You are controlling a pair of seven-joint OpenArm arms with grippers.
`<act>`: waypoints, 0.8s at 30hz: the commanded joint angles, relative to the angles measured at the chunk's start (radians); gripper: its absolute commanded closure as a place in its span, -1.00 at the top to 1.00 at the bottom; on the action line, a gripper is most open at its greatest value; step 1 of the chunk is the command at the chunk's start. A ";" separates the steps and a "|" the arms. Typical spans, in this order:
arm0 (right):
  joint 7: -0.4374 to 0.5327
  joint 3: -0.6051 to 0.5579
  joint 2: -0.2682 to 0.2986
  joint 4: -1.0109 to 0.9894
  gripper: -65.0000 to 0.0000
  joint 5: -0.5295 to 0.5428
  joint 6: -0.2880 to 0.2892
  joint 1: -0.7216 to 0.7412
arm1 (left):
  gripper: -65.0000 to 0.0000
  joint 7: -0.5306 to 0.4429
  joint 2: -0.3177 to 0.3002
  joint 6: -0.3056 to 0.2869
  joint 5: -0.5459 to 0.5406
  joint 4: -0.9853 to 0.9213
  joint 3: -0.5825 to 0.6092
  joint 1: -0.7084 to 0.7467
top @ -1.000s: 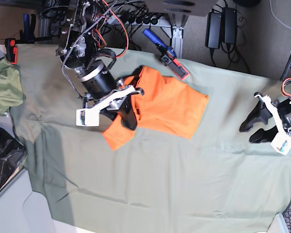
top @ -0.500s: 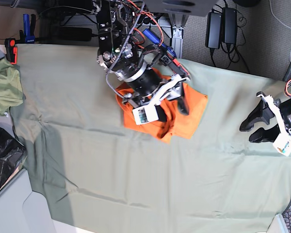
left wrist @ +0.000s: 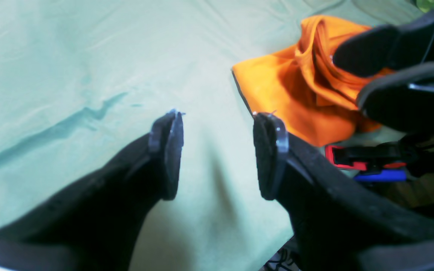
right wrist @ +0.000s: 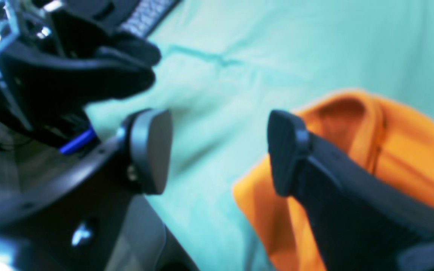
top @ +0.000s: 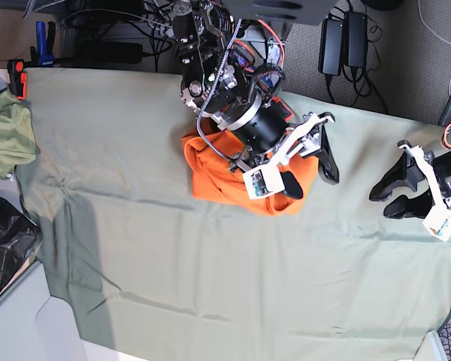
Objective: Fold the T-shirt properly
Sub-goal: 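Grasp the folded bundle with the right gripper and fold it over, then release the right gripper and lower the left gripper onto the bundle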
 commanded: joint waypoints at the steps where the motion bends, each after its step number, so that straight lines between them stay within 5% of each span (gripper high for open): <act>1: 0.028 0.003 -0.007 0.016 0.22 0.001 0.105 0.020 | 0.01 -0.008 -0.020 -0.012 -0.029 0.018 -0.008 -0.011; 5: 0.028 0.043 -0.007 0.020 0.21 -0.056 0.105 0.052 | -0.01 0.050 -0.037 -0.012 -0.107 0.018 -0.008 -0.010; 7: 0.026 0.079 -0.001 0.032 0.11 -0.055 0.105 0.068 | -0.23 0.067 -0.036 -0.012 -0.124 0.019 -0.008 -0.010; 11: -0.030 0.178 0.009 0.093 -1.00 -0.046 0.104 0.070 | -0.71 0.066 -0.033 -0.012 -0.142 0.044 -0.008 0.018; 15: -0.050 0.274 0.073 0.109 -1.00 -0.017 0.104 0.068 | -0.78 0.051 -0.012 -0.012 -0.131 0.155 0.018 0.067; 24: -0.050 0.512 0.137 0.071 -1.00 -0.035 0.104 0.067 | -0.80 -0.070 0.129 -0.012 0.181 0.361 0.323 0.089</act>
